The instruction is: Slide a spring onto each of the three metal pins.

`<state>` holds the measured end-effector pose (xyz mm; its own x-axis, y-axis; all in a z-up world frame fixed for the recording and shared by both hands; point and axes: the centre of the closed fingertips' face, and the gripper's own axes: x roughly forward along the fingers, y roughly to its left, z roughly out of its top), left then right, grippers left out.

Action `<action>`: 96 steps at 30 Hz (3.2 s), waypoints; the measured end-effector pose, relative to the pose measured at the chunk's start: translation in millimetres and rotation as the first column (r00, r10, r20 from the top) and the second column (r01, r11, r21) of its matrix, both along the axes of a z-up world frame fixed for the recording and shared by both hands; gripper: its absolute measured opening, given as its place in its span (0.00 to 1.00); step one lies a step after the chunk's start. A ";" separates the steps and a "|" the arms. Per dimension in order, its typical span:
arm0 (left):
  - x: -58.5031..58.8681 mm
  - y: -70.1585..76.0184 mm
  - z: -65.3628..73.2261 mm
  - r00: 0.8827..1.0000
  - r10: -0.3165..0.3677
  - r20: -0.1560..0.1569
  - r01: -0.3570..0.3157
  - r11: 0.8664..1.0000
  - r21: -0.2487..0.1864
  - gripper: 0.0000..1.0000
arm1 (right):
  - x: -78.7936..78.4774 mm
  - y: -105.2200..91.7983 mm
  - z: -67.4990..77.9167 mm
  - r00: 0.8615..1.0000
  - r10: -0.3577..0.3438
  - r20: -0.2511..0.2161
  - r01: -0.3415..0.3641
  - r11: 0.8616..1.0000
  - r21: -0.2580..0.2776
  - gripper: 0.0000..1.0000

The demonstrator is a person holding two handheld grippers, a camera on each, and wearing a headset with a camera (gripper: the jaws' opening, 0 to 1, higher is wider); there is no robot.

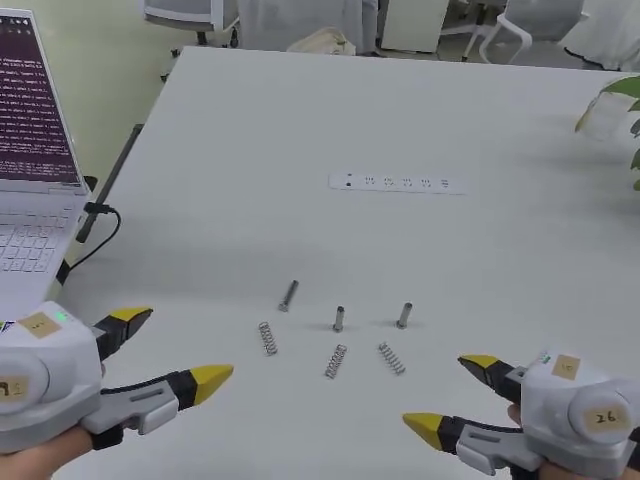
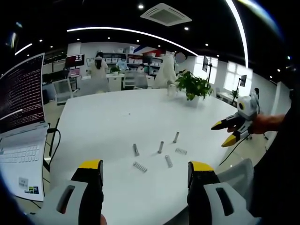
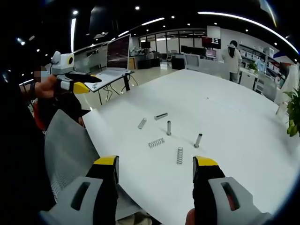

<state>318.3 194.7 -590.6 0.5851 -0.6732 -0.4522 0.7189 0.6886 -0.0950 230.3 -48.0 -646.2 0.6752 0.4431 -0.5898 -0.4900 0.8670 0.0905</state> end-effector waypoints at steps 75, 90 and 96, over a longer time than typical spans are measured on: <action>77.4 -70.4 -43.8 0.981 -0.185 -0.065 0.188 0.981 0.051 0.60 | 6.3 13.5 -1.6 0.999 0.007 -0.035 -0.007 1.000 -0.007 0.62; 97.3 -82.0 -57.9 0.978 -0.185 -0.091 0.191 0.980 0.056 0.57 | 7.1 14.9 -2.9 0.999 0.006 -0.040 -0.006 1.000 -0.001 0.61; 104.9 -84.6 -66.4 0.979 -0.174 -0.101 0.181 0.982 0.059 0.56 | 6.4 13.9 -4.5 0.999 -0.001 -0.044 0.001 1.000 0.003 0.61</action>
<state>423.2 110.1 -657.0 0.4110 -0.7284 -0.5483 0.8201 0.5580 -0.1266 236.7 -34.1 -650.8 0.6489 0.4445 -0.6176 -0.4846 0.8671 0.1149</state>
